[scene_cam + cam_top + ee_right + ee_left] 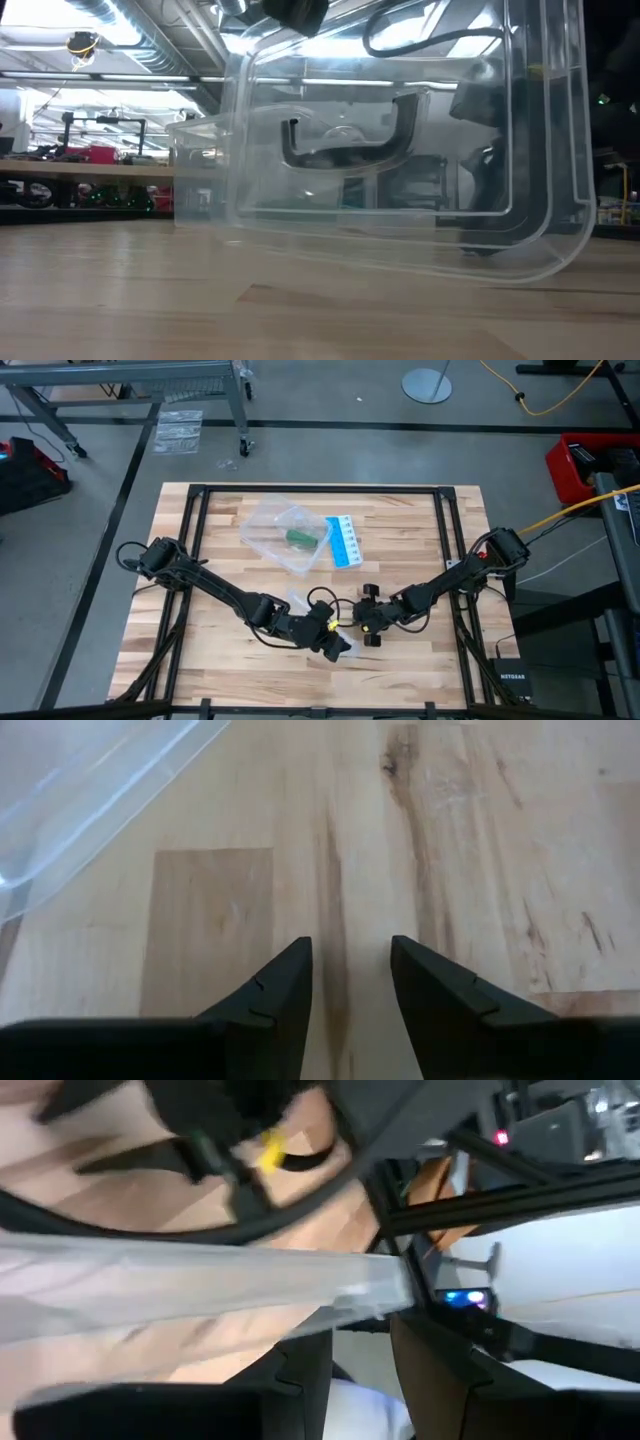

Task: Roll bandage
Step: Close the transparent bin

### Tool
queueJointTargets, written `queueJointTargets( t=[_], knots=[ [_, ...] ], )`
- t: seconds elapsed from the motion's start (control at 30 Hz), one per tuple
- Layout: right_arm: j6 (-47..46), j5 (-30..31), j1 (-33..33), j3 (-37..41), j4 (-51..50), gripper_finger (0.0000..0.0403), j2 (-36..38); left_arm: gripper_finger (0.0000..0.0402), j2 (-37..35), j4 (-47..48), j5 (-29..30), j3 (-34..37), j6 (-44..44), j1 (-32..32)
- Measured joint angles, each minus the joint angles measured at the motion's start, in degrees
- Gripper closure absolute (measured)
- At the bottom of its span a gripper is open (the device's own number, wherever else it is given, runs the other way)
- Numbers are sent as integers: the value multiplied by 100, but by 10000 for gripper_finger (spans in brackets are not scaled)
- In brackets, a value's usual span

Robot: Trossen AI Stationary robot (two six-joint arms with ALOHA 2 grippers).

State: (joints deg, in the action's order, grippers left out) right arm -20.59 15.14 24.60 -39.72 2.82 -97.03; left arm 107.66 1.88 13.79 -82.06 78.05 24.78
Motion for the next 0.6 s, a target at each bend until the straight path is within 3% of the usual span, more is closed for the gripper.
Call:
queueJointTargets(
  t=[0.37, 0.6],
  knots=[
    [142, 72, 0, 0, 9, 260, 0, 304, -7, -106, 663, 0, 319, 249],
    [144, 72, 0, 0, 14, 260, 2, 304, -7, -33, 1675, 0, 1131, 556]
  ],
)
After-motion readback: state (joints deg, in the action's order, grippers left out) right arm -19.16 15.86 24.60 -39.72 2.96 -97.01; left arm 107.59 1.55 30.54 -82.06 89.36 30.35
